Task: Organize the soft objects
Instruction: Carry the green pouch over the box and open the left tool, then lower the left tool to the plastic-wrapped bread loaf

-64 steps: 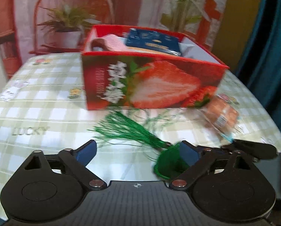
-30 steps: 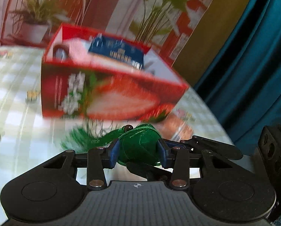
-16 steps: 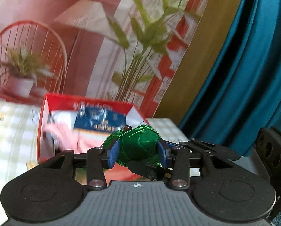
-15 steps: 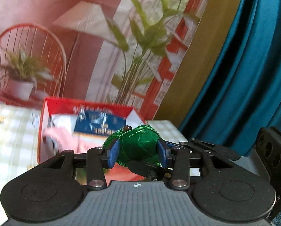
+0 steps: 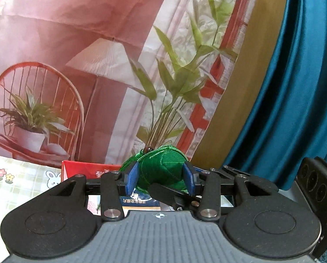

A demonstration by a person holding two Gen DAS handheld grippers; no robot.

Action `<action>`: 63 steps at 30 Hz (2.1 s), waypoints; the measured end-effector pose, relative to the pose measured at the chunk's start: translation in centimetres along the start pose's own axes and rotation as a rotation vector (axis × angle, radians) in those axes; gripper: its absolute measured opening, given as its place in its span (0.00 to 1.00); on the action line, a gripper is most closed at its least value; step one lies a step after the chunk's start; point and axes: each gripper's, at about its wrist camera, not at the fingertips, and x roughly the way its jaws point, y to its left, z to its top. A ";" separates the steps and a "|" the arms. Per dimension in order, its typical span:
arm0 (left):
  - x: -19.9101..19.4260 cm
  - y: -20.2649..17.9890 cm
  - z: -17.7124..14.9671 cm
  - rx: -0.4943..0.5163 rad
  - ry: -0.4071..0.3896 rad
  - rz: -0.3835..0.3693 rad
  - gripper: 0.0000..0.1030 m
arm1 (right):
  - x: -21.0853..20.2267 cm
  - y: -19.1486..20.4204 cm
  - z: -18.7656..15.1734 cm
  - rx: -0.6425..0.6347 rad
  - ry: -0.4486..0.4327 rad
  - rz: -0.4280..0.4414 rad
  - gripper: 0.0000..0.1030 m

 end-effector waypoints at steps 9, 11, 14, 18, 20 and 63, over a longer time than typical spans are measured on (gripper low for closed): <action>4.9 5.0 -2.8 -0.117 0.141 0.009 0.44 | 5.0 -1.1 -3.0 0.043 0.148 -0.017 0.51; 6.1 5.8 -4.0 -0.125 0.188 0.039 0.44 | 6.1 -1.2 -4.4 0.068 0.198 -0.011 0.51; 7.3 6.9 -5.2 -0.130 0.230 0.088 0.44 | 7.9 -1.4 -6.6 0.114 0.264 0.006 0.51; 8.1 8.0 -5.5 -0.098 0.247 0.179 0.44 | 9.8 -1.9 -8.2 0.172 0.309 0.049 0.51; 8.5 8.4 -5.4 -0.073 0.245 0.236 0.44 | 10.4 -1.7 -8.6 0.163 0.311 0.055 0.52; 10.0 -4.1 -16.7 -0.024 0.390 0.117 0.62 | -7.6 -16.5 -21.6 0.391 0.437 -0.143 0.56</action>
